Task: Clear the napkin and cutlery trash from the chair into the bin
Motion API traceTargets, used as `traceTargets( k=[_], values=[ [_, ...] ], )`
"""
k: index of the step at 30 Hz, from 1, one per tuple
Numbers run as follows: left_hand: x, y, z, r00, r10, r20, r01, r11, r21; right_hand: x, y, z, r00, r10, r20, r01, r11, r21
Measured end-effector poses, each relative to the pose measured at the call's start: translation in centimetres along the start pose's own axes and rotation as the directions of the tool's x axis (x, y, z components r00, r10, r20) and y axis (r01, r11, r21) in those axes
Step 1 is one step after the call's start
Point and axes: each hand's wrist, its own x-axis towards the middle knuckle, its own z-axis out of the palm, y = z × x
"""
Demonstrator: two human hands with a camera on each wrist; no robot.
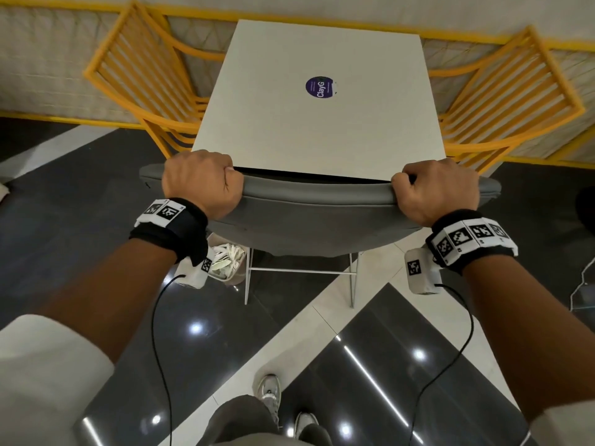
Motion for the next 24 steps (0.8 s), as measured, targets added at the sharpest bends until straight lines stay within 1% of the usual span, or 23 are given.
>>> traceTargets(
  k=[4, 10, 15, 17, 18, 21, 22, 24],
  values=[
    [-0.1, 0.1, -0.1, 1.000, 0.000, 0.001, 0.000, 1.000, 0.000, -0.1, 0.0, 0.0, 1.000, 0.006, -0.011, -0.006, 1.000, 0.014],
    [-0.4, 0.3, -0.3, 1.000, -0.015, 0.017, 0.015, 1.000, -0.014, -0.4, -0.1, -0.2, 1.000, 0.021, 0.005, -0.021, 0.999, 0.042],
    [-1.2, 0.4, -0.9, 0.998, -0.032, 0.049, 0.033, 0.999, -0.012, -0.9, -0.4, -1.0, 0.996, 0.014, 0.083, -0.016, 0.999, 0.030],
    [-1.9, 0.7, -1.3, 0.998, -0.016, 0.061, 0.017, 1.000, -0.008, -1.6, -0.7, -1.2, 0.992, -0.005, 0.126, -0.001, 0.999, 0.047],
    [-2.2, 0.9, -1.4, 0.998, -0.006, 0.060, 0.007, 1.000, -0.010, -2.1, -0.8, -1.2, 0.992, -0.016, 0.128, 0.007, 0.998, 0.070],
    [-4.2, 1.2, -2.4, 0.997, -0.013, 0.070, 0.020, 0.995, -0.095, -4.4, -1.6, -2.0, 0.998, -0.046, 0.044, 0.037, 0.984, 0.173],
    [-5.9, 1.1, -2.2, 0.999, -0.005, 0.052, 0.012, 0.990, -0.144, -6.1, -1.7, -1.7, 0.998, -0.062, -0.005, 0.062, 0.976, 0.210],
    [-9.2, 1.1, -1.9, 0.999, -0.028, 0.015, 0.031, 0.970, -0.243, -9.2, -2.0, -1.1, 0.995, -0.065, -0.072, 0.085, 0.946, 0.314]
  ],
)
